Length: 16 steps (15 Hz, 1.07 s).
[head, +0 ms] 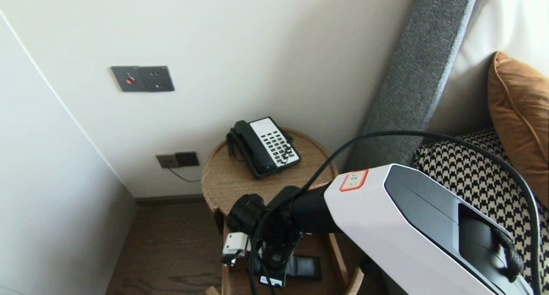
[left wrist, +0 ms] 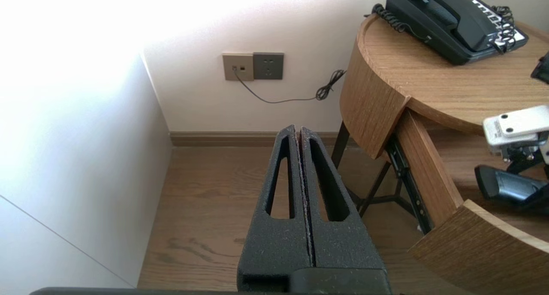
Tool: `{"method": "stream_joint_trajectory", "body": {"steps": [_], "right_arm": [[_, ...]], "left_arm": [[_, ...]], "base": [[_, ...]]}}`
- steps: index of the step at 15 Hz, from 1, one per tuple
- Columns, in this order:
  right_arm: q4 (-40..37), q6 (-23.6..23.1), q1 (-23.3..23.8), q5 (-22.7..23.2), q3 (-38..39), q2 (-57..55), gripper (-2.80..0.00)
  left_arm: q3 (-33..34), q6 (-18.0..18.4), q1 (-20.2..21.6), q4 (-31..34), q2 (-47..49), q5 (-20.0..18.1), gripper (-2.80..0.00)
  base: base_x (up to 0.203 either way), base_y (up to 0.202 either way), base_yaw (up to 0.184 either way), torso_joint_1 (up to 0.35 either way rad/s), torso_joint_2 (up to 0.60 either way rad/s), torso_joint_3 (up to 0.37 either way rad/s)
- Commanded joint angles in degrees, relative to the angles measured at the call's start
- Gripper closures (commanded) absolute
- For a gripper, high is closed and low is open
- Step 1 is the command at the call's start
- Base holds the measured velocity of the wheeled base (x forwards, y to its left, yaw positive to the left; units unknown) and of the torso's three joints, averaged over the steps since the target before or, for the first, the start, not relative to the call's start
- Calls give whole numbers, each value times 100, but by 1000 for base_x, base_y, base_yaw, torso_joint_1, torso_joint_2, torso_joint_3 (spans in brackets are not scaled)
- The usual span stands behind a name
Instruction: Take the remote control out of the drawer one by one and place them on the table
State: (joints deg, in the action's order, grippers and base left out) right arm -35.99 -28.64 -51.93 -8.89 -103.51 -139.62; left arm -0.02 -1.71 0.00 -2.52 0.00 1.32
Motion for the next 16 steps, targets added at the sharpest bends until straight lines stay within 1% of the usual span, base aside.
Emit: {"method": "stream_joint_trajectory", "body": {"steps": [1, 7, 11, 16], "right_arm": [[-14, -19, -1, -8, -46, 58, 0], [35, -19, -1, -16, -101, -102, 0], [-11, -27, -1, -16, -596, -500, 0], [-29, -13, -7, -27, -495, -176, 0]], "left_arm": [[-15, -5, 0, -3, 0, 9, 0], [-15, -5, 0, -3, 0, 9, 0], [1, -5, 0, -3, 0, 9, 0], [2, -5, 0, -3, 0, 9, 0]], "base": [[0, 0, 0, 0, 0, 0], [0, 0, 0, 0, 0, 0], [0, 0, 0, 0, 0, 0], [0, 0, 0, 0, 0, 0]]}}
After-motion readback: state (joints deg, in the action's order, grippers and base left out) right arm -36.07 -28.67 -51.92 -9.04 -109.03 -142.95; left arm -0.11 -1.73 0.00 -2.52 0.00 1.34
